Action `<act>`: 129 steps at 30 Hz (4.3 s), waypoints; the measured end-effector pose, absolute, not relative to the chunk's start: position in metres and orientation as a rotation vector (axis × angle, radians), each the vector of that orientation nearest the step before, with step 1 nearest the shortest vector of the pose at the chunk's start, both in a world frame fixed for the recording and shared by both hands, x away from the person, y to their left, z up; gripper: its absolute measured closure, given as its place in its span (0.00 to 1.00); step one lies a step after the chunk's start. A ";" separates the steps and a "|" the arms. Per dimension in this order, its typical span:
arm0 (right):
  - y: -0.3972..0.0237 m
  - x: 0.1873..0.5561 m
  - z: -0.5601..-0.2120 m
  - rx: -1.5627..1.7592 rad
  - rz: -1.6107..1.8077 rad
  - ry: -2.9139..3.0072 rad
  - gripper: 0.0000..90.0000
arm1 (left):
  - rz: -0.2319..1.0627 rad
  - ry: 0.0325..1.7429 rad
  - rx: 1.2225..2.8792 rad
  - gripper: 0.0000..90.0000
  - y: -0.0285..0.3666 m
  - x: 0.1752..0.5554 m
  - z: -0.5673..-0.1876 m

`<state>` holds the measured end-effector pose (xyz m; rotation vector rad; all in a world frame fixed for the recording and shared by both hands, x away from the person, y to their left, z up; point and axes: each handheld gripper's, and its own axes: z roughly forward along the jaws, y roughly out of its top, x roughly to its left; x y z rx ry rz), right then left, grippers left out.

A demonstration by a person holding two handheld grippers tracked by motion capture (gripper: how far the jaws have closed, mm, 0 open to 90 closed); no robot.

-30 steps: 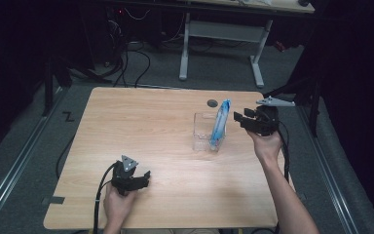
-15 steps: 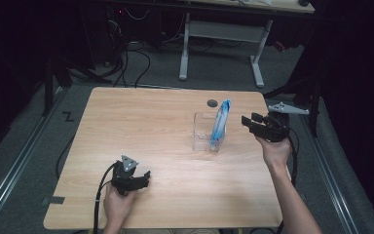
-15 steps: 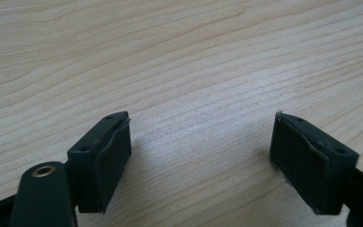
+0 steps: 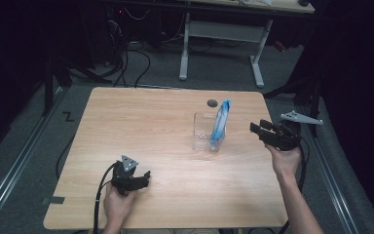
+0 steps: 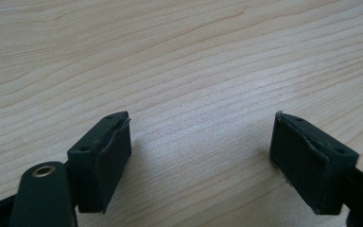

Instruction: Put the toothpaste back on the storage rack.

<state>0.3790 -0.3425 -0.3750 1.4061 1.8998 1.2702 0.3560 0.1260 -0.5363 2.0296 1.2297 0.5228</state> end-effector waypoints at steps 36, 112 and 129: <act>-0.367 0.343 -0.401 1.470 1.304 1.863 0.55 | 0.519 1.228 2.032 0.24 0.126 0.356 -0.536; -0.357 0.337 -0.510 1.587 0.999 1.957 0.54 | 0.519 1.229 2.032 0.24 0.126 0.356 -0.536; -0.344 0.339 -0.530 1.519 0.864 1.985 0.49 | 0.522 1.229 2.031 0.24 0.126 0.356 -0.536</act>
